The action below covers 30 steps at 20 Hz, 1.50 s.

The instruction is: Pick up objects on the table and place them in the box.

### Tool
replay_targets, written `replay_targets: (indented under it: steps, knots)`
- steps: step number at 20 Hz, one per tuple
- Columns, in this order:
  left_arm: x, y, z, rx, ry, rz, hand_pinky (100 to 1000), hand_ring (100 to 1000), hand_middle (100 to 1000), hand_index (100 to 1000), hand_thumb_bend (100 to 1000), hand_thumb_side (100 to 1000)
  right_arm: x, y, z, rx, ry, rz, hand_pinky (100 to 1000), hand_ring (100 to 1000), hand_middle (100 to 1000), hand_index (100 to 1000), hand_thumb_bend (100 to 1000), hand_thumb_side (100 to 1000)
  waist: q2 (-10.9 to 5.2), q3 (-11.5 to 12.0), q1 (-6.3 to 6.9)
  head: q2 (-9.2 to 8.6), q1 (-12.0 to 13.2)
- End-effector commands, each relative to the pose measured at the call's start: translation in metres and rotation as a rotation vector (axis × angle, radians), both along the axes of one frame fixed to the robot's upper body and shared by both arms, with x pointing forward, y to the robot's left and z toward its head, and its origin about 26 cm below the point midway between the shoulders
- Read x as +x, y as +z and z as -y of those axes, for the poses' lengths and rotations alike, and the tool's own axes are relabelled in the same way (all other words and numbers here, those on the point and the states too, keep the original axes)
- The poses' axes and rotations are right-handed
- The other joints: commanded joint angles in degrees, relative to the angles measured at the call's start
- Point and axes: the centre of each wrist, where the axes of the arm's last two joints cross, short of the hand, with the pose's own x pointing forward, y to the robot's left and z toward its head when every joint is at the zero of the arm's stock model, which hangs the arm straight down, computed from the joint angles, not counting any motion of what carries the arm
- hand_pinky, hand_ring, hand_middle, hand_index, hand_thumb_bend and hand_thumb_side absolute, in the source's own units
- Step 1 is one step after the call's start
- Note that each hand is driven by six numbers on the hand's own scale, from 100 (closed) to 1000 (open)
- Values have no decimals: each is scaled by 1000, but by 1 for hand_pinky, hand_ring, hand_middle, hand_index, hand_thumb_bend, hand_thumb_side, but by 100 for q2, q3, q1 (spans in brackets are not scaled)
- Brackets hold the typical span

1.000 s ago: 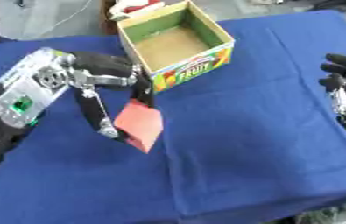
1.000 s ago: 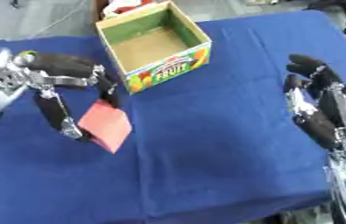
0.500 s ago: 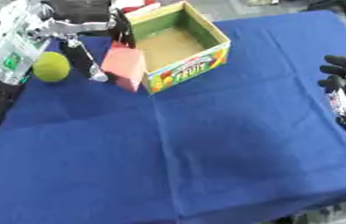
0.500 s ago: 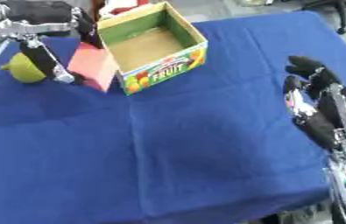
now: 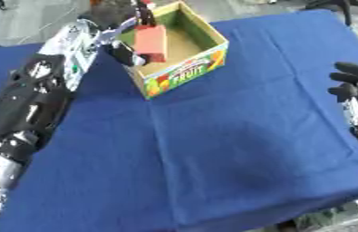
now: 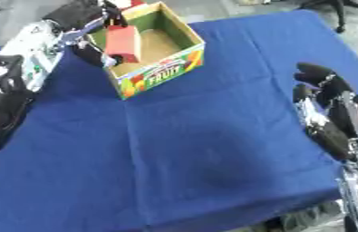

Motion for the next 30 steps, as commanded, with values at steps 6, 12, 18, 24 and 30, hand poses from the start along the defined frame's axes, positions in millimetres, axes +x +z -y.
replay_targets:
  steps: [6,12,18,24,30]
  knots:
    - [5,2,-1,1,91,47,772,735,791,870,583,290,2,7,-1,0,18,21,761,854,847,841,100,549,-52,-56,4,-67,15]
    - [5,9,-11,-36,137,63,761,735,811,884,694,377,2,7,0,1,13,22,761,854,847,840,100,550,-33,-25,14,-86,-5]
    - [-7,47,-32,-151,125,97,730,698,756,860,675,364,2,8,2,1,-2,25,761,854,847,840,100,550,-13,88,18,-117,-21]
    - [-18,75,-94,-161,283,115,738,701,752,856,676,356,1,8,5,-4,-20,26,761,854,847,840,100,549,-8,194,31,-134,-69]
    - [-13,55,-152,-123,503,34,751,706,753,855,675,319,1,8,6,-7,-25,28,761,854,847,841,100,548,-1,273,20,-146,-99]
